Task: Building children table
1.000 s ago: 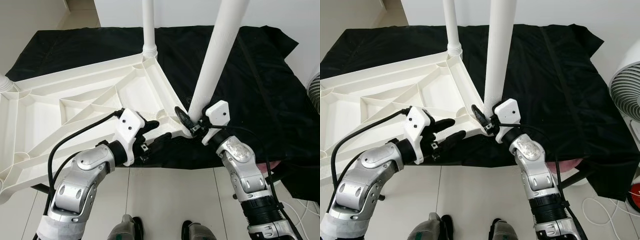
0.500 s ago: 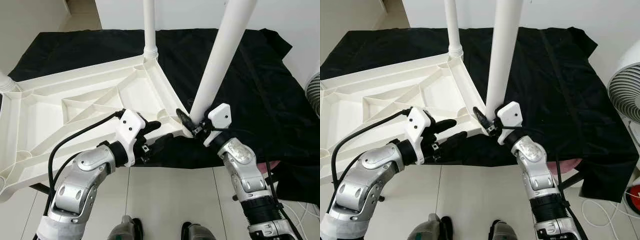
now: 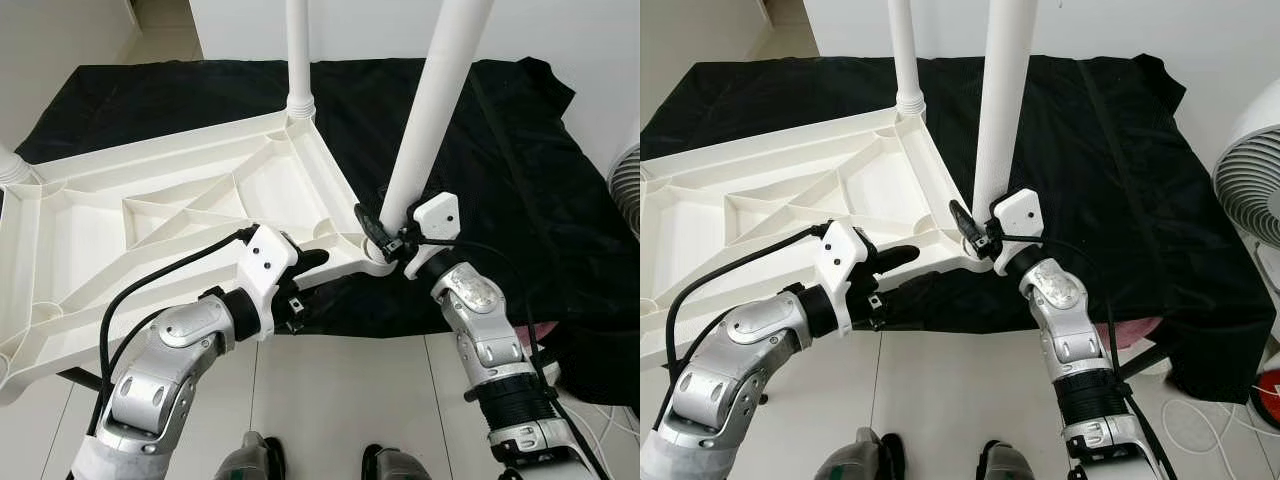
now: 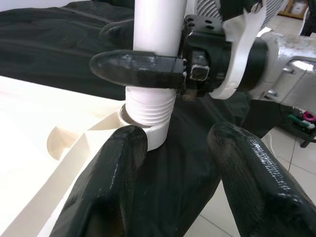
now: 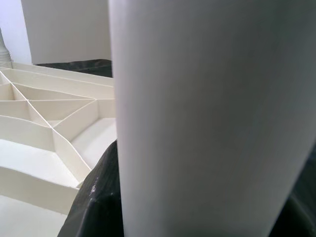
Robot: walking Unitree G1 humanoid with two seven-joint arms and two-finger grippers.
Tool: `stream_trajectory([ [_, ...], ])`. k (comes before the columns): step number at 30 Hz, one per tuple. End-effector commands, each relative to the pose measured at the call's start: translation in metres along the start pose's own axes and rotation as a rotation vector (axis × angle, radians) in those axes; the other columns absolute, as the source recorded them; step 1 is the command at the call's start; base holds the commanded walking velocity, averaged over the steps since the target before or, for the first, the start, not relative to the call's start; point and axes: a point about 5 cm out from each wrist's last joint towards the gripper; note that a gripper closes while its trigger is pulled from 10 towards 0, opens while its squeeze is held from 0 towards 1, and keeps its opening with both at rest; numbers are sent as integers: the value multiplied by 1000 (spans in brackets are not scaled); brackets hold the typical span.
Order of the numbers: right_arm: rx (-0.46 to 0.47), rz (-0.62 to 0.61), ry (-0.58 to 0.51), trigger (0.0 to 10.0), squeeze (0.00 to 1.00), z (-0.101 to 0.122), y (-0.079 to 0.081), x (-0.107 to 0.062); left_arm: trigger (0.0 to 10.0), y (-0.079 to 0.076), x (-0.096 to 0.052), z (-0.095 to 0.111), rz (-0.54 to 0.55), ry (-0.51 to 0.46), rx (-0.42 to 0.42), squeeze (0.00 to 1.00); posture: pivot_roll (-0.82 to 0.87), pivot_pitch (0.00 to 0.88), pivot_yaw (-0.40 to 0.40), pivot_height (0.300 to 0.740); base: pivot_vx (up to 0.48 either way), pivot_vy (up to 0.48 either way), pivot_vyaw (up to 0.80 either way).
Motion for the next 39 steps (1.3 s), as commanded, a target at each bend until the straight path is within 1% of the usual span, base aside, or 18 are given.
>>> stream_trajectory([
  [1,6,36,29,10000,0,-9,7,-1,10000,-1,-2,0,20,-8,5,0,-20,122,65,740,0,0,0],
  [5,3,41,26,10000,0,-9,6,0,10000,-2,-2,1,18,-8,5,0,-18,123,71,740,0,0,0],
  [8,3,41,45,10000,0,-15,6,-2,10000,-2,-2,1,17,-7,4,0,-18,127,76,740,0,0,0],
  [13,9,38,54,10000,0,-19,6,-4,10000,-3,-2,1,13,-5,3,0,-15,131,79,740,0,0,0],
  [18,12,41,50,10000,0,-20,6,-3,10000,-3,-3,1,10,-2,5,0,-15,132,86,740,0,0,0],
  [24,31,95,44,10000,0,-21,13,-11,10000,-3,-3,1,10,0,3,0,-16,133,85,740,0,0,0],
  [28,39,111,49,10000,0,-22,15,-14,10000,-3,-2,1,10,0,2,0,-16,133,85,740,0,0,0],
  [31,85,104,62,10000,0,-21,12,-16,10000,-3,-2,0,9,-1,1,0,-18,134,82,740,0,0,0],
  [35,103,76,97,10000,0,-24,6,-13,10000,-3,-2,0,7,-2,1,0,-24,133,81,740,0,0,0],
  [37,121,54,152,10000,0,-28,1,-9,10000,-3,-1,1,5,-3,3,0,-23,134,80,740,0,0,0],
  [39,120,50,173,10000,0,-29,-1,-7,10000,-3,0,1,5,-4,3,0,-23,138,79,740,0,0,0],
])
Point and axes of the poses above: a point about 5 cm out from each wrist's last joint towards the gripper, its own x axis pointing out of the wrist towards the gripper, its own z axis along the axis of the wrist's last joint, y = z × x, and after that the axes turned 8 degrees about -x, right-handed
